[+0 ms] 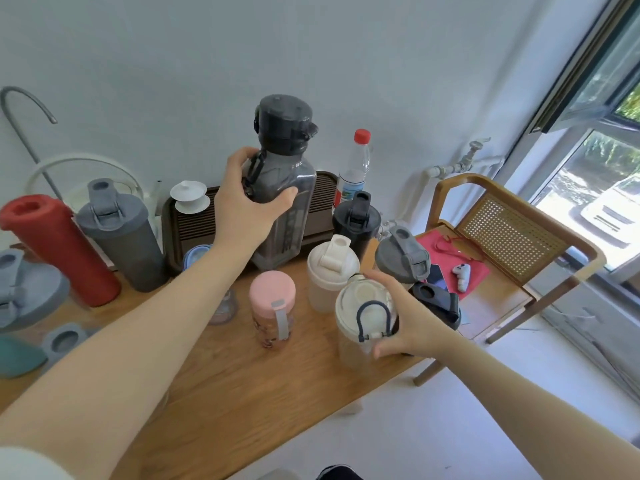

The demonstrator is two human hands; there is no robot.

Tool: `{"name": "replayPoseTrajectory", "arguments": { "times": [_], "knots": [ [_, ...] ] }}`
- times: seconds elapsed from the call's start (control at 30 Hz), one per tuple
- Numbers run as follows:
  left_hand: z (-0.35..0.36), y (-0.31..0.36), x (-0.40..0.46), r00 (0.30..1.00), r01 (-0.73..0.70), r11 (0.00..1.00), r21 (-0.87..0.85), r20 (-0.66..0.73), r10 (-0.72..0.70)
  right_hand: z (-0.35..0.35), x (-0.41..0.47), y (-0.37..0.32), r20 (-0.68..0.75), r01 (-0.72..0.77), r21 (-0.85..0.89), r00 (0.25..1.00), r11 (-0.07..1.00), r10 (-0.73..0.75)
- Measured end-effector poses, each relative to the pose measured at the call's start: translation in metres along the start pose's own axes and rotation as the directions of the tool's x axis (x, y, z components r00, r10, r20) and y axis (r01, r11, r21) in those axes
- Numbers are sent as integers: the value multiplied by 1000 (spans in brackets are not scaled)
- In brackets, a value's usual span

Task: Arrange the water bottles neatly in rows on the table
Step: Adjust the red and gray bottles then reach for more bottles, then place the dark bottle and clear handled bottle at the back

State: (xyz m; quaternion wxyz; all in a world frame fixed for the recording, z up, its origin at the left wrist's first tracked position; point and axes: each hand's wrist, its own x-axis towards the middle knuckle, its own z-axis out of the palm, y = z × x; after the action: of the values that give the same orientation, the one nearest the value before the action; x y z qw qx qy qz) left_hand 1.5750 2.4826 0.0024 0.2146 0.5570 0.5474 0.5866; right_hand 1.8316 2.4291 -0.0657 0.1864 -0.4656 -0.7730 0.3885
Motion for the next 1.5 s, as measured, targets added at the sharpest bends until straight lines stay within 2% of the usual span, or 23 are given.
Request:
{"name": "replayPoseTrajectory", "arguments": {
  "times": [0.07, 0.23, 0.53, 0.6, 0.73, 0.8, 0.97, 1.13, 1.3, 1.5],
  "knots": [
    [-3, 2, 1, 1000, -6, 1000, 8, 9, 6, 6, -3, 3, 11, -5, -53, 1000, 999, 5],
    [-11, 2, -5, 1000, -13, 1000, 22, 1, 13, 32, -1, 2, -138, 23, -90, 990, 996, -35],
    [-24, 0, -16, 999, -1, 998, 64, -36, 3, 61, 17, 1, -185, 11, 9, 983, 1000, -9],
    [-28, 4, -13, 999, 9, 998, 56, -49, -6, 53, 14, -10, -252, 47, 29, 967, 998, -38],
    [-39, 23, 2, 991, -33, 999, 41, -125, 37, 5, 19, -62, -451, 192, 135, 885, 972, -113],
    [-47, 39, 12, 984, -69, 998, 14, -166, 70, -19, 31, -92, -487, 237, 133, 861, 962, -145],
    [-84, 75, 34, 967, -177, 984, 20, -185, 178, -37, 73, -148, -471, 313, 118, 853, 942, -224],
    [-146, 90, 45, 950, -127, 992, 18, -285, 127, -21, 113, -202, -469, 382, 130, 837, 915, -282],
    [-218, 86, 49, 906, -89, 990, 112, -403, 127, 19, 151, -263, -410, 498, 175, 821, 849, -397],
    [-318, 71, 56, 854, -55, 975, 216, -495, 158, 85, 200, -343, -345, 571, 174, 798, 802, -493]
  ]
}}
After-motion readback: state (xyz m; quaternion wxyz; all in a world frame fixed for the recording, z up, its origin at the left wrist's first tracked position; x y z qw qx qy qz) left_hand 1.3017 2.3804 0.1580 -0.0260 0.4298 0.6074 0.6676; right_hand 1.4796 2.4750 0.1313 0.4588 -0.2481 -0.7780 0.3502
